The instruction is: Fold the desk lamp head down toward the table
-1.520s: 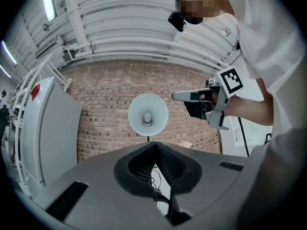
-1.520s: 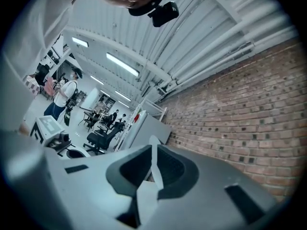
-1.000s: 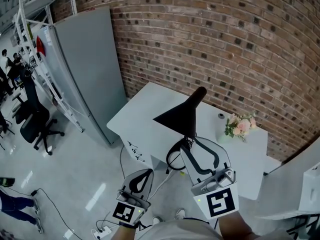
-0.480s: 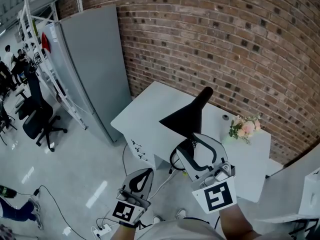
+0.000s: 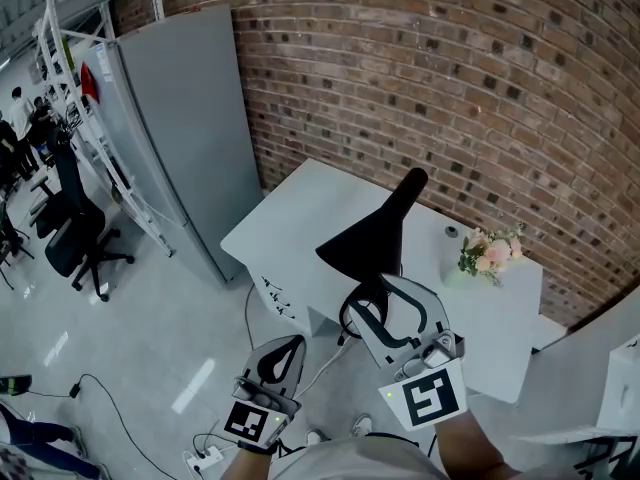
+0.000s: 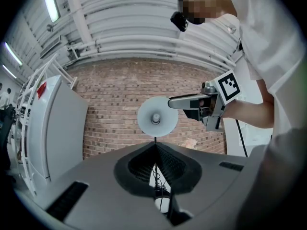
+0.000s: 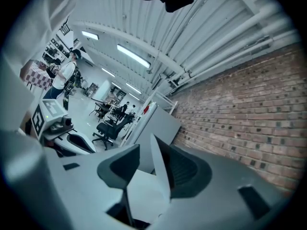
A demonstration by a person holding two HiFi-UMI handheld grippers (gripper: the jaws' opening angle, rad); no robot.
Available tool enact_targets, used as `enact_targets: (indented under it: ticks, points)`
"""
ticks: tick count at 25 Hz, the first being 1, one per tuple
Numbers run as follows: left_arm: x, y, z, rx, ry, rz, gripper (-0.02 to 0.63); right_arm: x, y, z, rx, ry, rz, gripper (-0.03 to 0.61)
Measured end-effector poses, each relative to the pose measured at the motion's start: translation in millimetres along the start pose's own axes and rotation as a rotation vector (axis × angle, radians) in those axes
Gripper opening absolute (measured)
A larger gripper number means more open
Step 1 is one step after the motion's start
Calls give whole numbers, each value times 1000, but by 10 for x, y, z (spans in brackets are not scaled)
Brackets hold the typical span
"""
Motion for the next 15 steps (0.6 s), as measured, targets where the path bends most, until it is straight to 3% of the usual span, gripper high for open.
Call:
enact_targets:
  ticks: [15]
  points:
    - [26, -25, 40, 10, -1, -15, 8, -13, -93, 113, 23, -12, -25, 186]
Point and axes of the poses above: the fingertips, and each gripper's own axes: x forward along the fingers, y to its right, z out of its underside, the point moved 1 cm from there along -x, backward along the fingers, and after that the axes turned 2 degrees about z, right-handed, at the moved point
